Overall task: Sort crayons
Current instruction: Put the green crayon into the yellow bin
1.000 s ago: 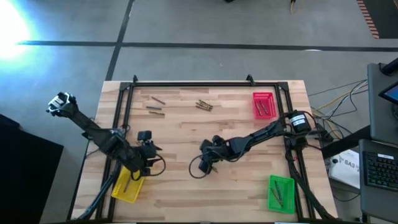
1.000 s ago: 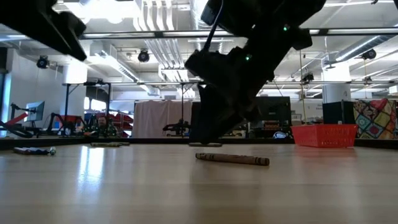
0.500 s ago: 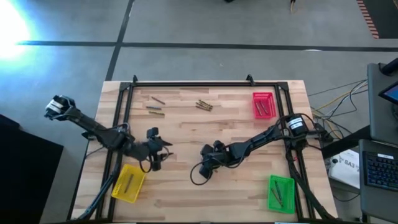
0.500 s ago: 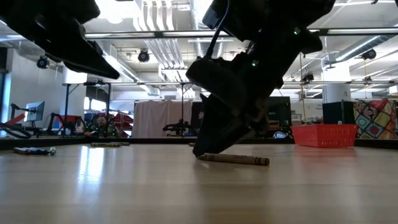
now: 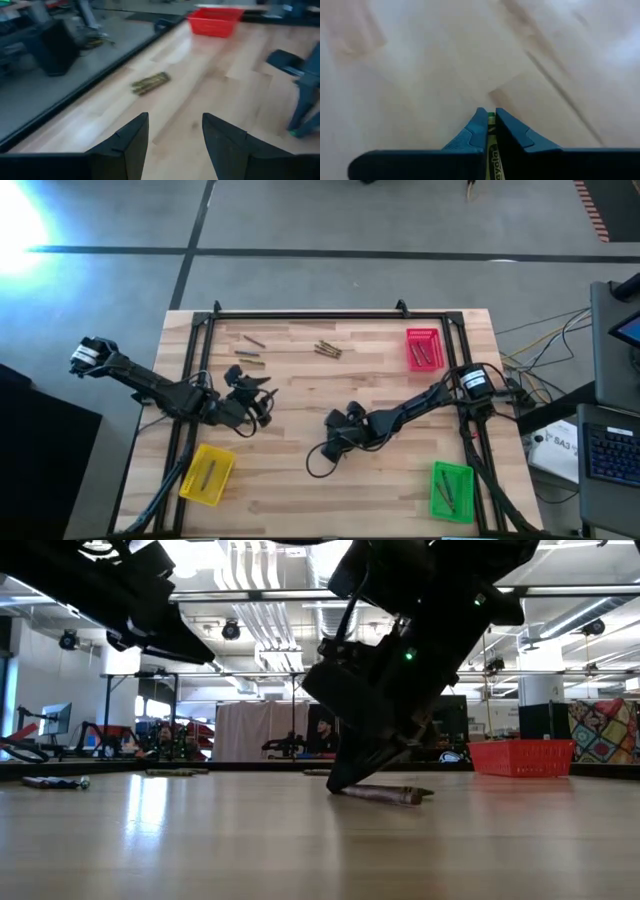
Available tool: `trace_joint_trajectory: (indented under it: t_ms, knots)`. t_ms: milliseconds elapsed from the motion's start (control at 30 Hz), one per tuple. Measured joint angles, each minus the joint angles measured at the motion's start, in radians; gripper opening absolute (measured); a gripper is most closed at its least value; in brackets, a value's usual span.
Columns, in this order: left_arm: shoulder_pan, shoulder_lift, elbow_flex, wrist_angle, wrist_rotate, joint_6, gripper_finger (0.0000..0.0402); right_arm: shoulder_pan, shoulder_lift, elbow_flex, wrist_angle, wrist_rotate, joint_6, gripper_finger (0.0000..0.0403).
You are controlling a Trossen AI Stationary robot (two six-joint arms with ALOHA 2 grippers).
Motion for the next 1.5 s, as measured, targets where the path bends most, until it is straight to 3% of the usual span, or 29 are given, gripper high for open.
trace_joint_trajectory:
  t_ms: [567,800,1100,1200,1267,1367,1500]
  knots:
    - [-0.001,0.000,-0.001,-0.002,-0.008,-0.009,0.0169,0.013,-0.113,-0.007,-0.051,0.040,-0.090,0.0012]
    - [-0.001,0.005,-0.003,-0.016,-0.010,0.000,0.0169,0.055,-0.212,-0.010,-0.212,0.043,-0.037,0.0012]
    - [0.001,0.086,-0.001,-0.007,-0.015,0.010,0.0169,0.111,-0.300,-0.016,-0.241,0.114,-0.026,0.0012]
    - [0.001,0.134,-0.001,0.039,-0.014,0.006,0.0169,0.126,-0.309,-0.018,-0.194,0.204,-0.056,0.0012]
    - [0.003,0.165,-0.001,0.116,0.031,0.016,0.0169,0.129,-0.310,-0.021,-0.104,0.278,-0.117,0.0012]
    - [0.005,0.214,-0.001,0.315,0.205,0.148,0.0169,0.113,-0.311,-0.048,0.126,0.296,-0.285,0.0012]
    - [0.005,0.272,-0.001,0.579,0.471,0.336,0.0169,0.050,-0.311,-0.116,0.505,0.068,-0.493,0.0012]
